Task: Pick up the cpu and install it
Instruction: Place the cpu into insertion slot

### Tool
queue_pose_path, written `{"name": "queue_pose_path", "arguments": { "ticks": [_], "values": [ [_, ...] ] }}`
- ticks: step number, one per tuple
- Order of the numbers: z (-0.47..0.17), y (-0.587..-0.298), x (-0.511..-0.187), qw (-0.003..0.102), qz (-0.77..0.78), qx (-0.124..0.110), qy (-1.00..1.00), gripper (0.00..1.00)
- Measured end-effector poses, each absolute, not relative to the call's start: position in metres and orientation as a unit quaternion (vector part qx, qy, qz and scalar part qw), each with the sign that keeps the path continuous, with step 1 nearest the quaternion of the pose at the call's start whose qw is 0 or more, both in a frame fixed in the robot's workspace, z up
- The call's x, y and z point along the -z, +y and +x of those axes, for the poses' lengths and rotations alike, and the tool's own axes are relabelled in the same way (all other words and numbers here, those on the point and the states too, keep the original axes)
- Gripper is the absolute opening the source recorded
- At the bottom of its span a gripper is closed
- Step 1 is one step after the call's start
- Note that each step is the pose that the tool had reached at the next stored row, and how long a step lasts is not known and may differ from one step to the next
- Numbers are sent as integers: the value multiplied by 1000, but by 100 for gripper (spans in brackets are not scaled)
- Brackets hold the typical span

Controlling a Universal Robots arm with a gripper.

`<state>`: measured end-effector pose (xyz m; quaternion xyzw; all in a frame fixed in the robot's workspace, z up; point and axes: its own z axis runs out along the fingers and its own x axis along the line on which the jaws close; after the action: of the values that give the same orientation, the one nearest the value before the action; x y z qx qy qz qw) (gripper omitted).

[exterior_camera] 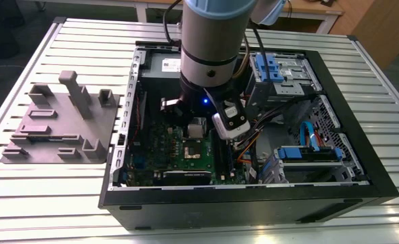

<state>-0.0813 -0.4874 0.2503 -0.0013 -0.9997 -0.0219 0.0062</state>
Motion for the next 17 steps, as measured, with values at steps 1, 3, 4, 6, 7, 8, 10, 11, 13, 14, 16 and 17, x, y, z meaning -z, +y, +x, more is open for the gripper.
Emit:
{"name": "queue_pose_path", "arguments": {
  "ticks": [1,3,4,6,7,8,10,11,13,14,16,17],
  "values": [
    [-81,-488,-248,6,-1,22,-1000,47],
    [-81,-489,-245,6,-2,22,-1000,47],
    [-81,-490,-243,6,-2,22,-1000,47],
    [-80,-490,-239,6,-3,22,-1000,47],
    [-80,-490,-238,6,-4,22,-1000,47],
    [-80,-490,-236,6,-4,22,-1000,47],
    [-80,-490,-232,6,-4,22,-1000,47],
    [-80,-490,-230,6,-5,22,-1000,47],
    [-80,-490,-227,6,-5,22,-1000,47],
    [-80,-490,-225,6,-5,22,-1000,47],
    [-80,-490,-221,6,-5,22,-1000,47],
    [-80,-490,-219,6,-5,22,-1000,47]
  ]
}}
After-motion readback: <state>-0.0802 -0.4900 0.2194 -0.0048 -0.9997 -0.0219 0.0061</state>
